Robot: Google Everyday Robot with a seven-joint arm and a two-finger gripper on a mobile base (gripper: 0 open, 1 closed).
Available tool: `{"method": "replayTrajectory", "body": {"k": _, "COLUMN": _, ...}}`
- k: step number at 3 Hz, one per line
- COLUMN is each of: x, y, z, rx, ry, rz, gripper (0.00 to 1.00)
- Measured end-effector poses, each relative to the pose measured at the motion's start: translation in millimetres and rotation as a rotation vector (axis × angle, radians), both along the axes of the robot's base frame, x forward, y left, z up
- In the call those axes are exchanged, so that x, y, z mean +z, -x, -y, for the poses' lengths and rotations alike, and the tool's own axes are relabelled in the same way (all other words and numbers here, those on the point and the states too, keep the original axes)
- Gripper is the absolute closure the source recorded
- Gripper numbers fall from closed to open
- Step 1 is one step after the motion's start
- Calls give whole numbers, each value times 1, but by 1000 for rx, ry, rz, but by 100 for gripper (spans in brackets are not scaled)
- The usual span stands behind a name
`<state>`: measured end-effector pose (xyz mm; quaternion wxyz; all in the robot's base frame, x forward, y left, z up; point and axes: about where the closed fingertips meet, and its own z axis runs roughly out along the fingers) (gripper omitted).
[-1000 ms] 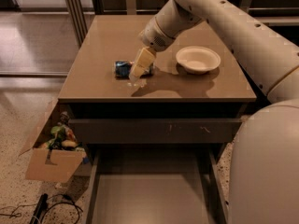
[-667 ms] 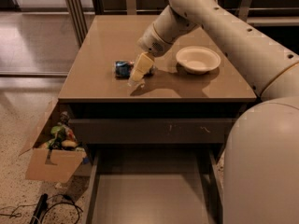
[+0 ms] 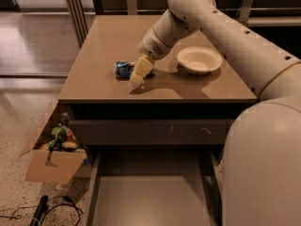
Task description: Place redbull can into middle drawer
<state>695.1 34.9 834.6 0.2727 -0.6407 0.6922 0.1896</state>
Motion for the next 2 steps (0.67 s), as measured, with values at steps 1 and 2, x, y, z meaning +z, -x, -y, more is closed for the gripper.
{"method": "replayTrajectory", "body": {"k": 1, "x": 0, "y": 0, "z": 0, "rx": 0, "ry": 0, "rz": 0, "gripper": 35}}
{"method": "replayTrajectory", "body": {"k": 2, "x": 0, "y": 0, "z": 0, "rx": 0, "ry": 0, "rz": 0, "gripper": 59}}
